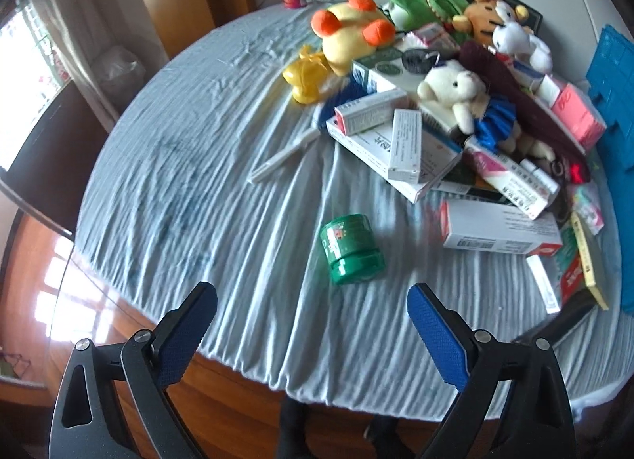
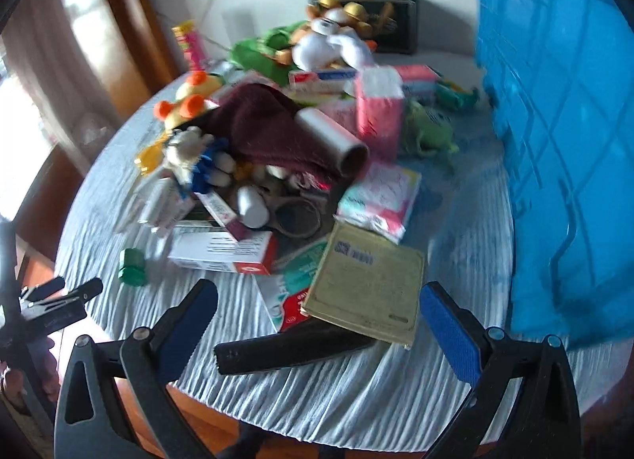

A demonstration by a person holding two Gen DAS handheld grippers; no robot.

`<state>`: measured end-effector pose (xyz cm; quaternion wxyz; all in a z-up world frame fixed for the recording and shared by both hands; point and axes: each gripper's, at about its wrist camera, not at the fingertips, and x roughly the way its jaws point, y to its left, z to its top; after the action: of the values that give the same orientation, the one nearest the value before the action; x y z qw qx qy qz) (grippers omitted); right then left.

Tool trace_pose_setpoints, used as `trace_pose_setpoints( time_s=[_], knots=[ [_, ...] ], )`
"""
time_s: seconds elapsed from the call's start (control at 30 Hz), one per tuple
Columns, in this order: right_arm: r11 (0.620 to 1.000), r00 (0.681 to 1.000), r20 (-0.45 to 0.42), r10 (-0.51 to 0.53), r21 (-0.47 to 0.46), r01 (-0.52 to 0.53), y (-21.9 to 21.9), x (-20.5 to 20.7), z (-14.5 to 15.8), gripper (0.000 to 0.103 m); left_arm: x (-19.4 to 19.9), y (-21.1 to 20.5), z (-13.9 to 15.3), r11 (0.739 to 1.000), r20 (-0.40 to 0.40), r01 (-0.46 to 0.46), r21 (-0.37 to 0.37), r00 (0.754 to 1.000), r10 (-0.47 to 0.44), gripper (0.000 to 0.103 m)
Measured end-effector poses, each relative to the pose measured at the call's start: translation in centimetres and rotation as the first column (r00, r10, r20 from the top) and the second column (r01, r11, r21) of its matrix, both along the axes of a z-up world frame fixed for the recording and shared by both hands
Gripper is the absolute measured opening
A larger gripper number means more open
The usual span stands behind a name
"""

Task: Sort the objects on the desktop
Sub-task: 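Withdraw both tools from the crate back toward the table pile, then grasp the green bottle with the left tool while the right tool grasps the black rolled tube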

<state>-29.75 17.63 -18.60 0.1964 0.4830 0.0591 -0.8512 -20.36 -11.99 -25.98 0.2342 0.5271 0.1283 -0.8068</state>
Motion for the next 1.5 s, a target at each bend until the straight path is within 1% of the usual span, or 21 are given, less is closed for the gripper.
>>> trace_pose_setpoints(
  time_s=[0.07, 0.1, 0.23, 0.3, 0.37, 0.4, 0.43, 0.47, 0.57, 0.67, 0.7, 0.77, 0.87, 0.93, 1.03, 1.13, 1.27, 1.33, 1.37, 1.4, 1.5],
  knots=[
    [0.999, 0.999, 0.021, -0.043, 0.013, 0.043, -0.1, -0.1, -0.9, 0.103, -0.9, -0.9, -1.4, 0.999, 0.016, 0.041, 0.025, 0.999, -0.041, 0.083],
    [0.997, 0.996, 0.032, -0.083, 0.011, 0.083, -0.1, 0.2, -1.4, 0.103, -1.3, -1.2, -2.0, 0.997, 0.019, 0.06, 0.043, 0.998, -0.061, 0.08],
    [0.968, 0.966, 0.069, -0.249, 0.007, 0.249, -0.2, 2.1, -3.4, 0.103, -2.4, -1.5, -3.6, 0.984, 0.027, 0.167, 0.07, 0.985, -0.169, 0.078],
    [0.955, 0.952, 0.072, -0.297, 0.02, 0.296, -0.6, 2.8, -4.0, 0.103, -2.8, -1.3, -4.1, 0.974, 0.029, 0.216, 0.075, 0.975, -0.219, 0.078],
    [0.943, 0.939, 0.079, -0.334, 0.034, 0.332, -1.3, 3.3, -4.6, 0.095, -3.1, -1.1, -4.6, 0.966, 0.028, 0.246, 0.085, 0.968, -0.249, 0.078],
    [0.936, 0.933, 0.083, -0.351, 0.041, 0.349, -1.7, 3.6, -4.9, 0.085, -3.2, -1.0, -4.8, 0.961, 0.027, 0.261, 0.091, 0.964, -0.264, 0.078],
    [0.934, 0.93, 0.087, -0.357, 0.047, 0.354, -1.9, 3.6, -5.2, 0.078, -3.4, -0.9, -5.1, 0.957, 0.031, 0.274, 0.093, 0.96, -0.277, 0.078],
    [0.933, 0.929, 0.089, -0.359, 0.052, 0.356, -2.1, 3.5, -5.6, 0.076, -3.6, -0.8, -5.4, 0.953, 0.036, 0.286, 0.096, 0.956, -0.291, 0.078],
    [0.931, 0.926, 0.098, -0.365, 0.068, 0.36, -2.6, 3.4, -6.8, 0.076, -3.9, -1.0, -5.7, 0.945, 0.02, 0.311, 0.103, 0.949, -0.315, 0.072],
    [0.928, 0.922, 0.106, -0.371, 0.083, 0.364, -3.2, 3.3, -8.0, 0.076, -4.2, -1.0, -5.4, 0.935, -0.003, 0.341, 0.094, 0.94, -0.342, 0.057],
    [0.927, 0.921, 0.109, -0.374, 0.088, 0.365, -3.3, 3.2, -8.4, 0.076, -4.2, -1.0, -5.3, 0.934, -0.002, 0.346, 0.09, 0.938, -0.347, 0.057],
    [0.925, 0.919, 0.115, -0.378, 0.099, 0.368, -3.7, 3.2, -9.2, 0.062, -4.1, -1.1, -5.3, 0.93, -0.007, 0.356, 0.09, 0.934, -0.357, 0.056],
    [0.923, 0.917, 0.122, -0.38, 0.12, 0.366, -3.9, 3.2, -10.0, 0.054, -3.6, -1.2, -5.2, 0.924, -0.011, 0.373, 0.082, 0.928, -0.373, 0.056],
    [0.924, 0.919, 0.124, -0.373, 0.145, 0.355, -3.2, 3.4, -9.8, 0.045, -3.1, -1.3, -5.2, 0.919, -0.015, 0.386, 0.078, 0.922, -0.386, 0.056],
    [0.924, 0.923, 0.129, -0.363, 0.182, 0.337, -2.3, 3.8, -9.5, 0.044, -3.4, -0.9, -5.0, 0.918, -0.01, 0.393, 0.061, 0.92, -0.393, 0.057],
    [0.922, 0.92, 0.13, -0.37, 0.175, 0.346, -1.7, 3.4, -9.7, 0.044, -3.6, -0.6, -4.9, 0.922, -0.008, 0.384, 0.048, 0.923, -0.384, 0.058],
    [0.918, 0.919, 0.111, -0.378, 0.173, 0.357, -1.8, 3.1, -9.9, 0.044, -3.8, -0.5, -4.8, 0.928, -0.014, 0.371, 0.034, 0.928, -0.371, 0.063],
    [0.92, 0.925, 0.099, -0.368, 0.185, 0.346, -2.1, 3.1, -9.9, 0.044, -4.0, -0.4, -4.8, 0.93, -0.018, 0.367, 0.031, 0.93, -0.367, 0.063],
    [0.921, 0.928, 0.094, -0.362, 0.192, 0.34, -2.2, 3.1, -9.9, 0.044, -4.1, -0.2, -4.9, 0.929, -0.022, 0.369, 0.037, 0.929, -0.368, 0.058],
    [0.922, 0.931, 0.089, -0.354, 0.199, 0.332, -2.3, 3.1, -9.9, 0.044, -4.2, 0.0, -5.0, 0.928, -0.026, 0.371, 0.044, 0.929, -0.37, 0.057],
    [0.926, 0.937, 0.089, -0.338, 0.208, 0.315, -2.4, 3.3, -9.7, 0.044, -3.8, 0.7, -5.1, 0.928, -0.022, 0.373, 0.021, 0.928, -0.372, 0.057]
  ],
)
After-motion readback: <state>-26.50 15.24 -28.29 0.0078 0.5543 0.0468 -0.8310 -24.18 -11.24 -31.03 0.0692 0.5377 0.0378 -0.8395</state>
